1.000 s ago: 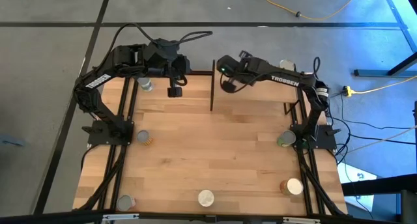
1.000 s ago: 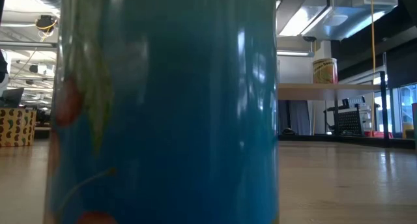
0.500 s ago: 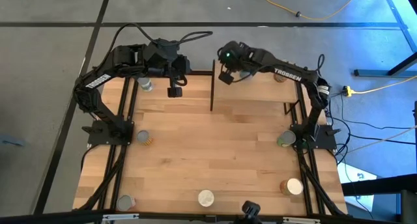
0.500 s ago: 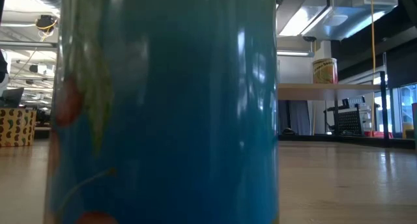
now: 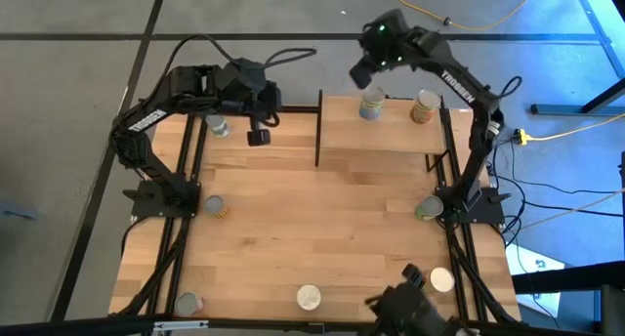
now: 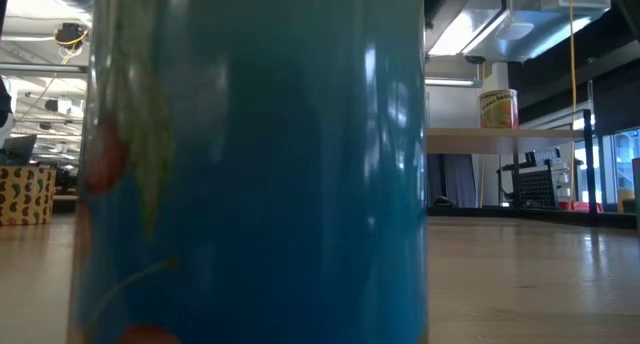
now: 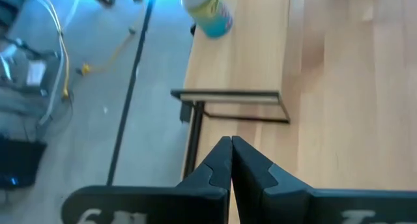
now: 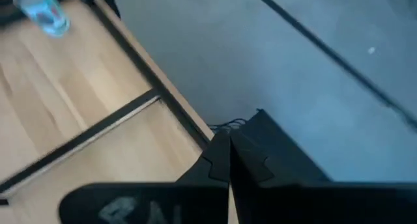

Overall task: Pick and place cans onto a shelf
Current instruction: Put the orange canned good on the shelf

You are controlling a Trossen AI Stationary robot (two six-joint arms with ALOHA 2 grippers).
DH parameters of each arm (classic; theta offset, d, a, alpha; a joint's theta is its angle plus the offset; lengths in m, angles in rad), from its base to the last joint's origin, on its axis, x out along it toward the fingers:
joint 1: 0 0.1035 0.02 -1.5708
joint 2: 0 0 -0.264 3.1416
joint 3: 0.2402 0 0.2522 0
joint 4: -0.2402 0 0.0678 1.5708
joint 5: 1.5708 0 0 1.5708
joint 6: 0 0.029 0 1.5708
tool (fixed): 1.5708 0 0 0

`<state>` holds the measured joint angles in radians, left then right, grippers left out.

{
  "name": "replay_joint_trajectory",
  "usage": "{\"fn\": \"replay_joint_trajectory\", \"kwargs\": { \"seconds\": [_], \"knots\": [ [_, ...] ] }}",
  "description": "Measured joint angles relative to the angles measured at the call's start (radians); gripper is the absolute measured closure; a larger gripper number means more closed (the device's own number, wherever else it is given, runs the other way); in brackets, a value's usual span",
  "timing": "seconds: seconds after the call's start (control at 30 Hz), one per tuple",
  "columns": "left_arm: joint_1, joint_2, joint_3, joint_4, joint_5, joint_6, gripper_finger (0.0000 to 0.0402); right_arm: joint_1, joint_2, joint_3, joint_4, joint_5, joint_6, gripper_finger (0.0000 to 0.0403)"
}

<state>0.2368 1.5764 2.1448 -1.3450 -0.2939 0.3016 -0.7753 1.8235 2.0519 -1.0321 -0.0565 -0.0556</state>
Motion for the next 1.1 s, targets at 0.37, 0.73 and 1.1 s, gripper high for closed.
{"fn": "replay_joint_trajectory", "kwargs": {
  "seconds": [0.37,0.73,1.1],
  "knots": [
    [0.021,0.000,0.000,-0.017,0.000,-0.011,0.0402,-0.092,0.078,-0.028,-0.072,-0.146,0.079,0.0402],
    [0.021,0.000,0.000,-0.016,0.031,-0.011,0.0402,-0.066,0.088,-0.029,-0.177,-0.095,0.018,0.0402],
    [0.021,0.000,0.000,-0.016,0.031,-0.011,0.0402,-0.046,0.086,-0.029,-0.280,0.015,-0.036,0.0402]
  ]
}}
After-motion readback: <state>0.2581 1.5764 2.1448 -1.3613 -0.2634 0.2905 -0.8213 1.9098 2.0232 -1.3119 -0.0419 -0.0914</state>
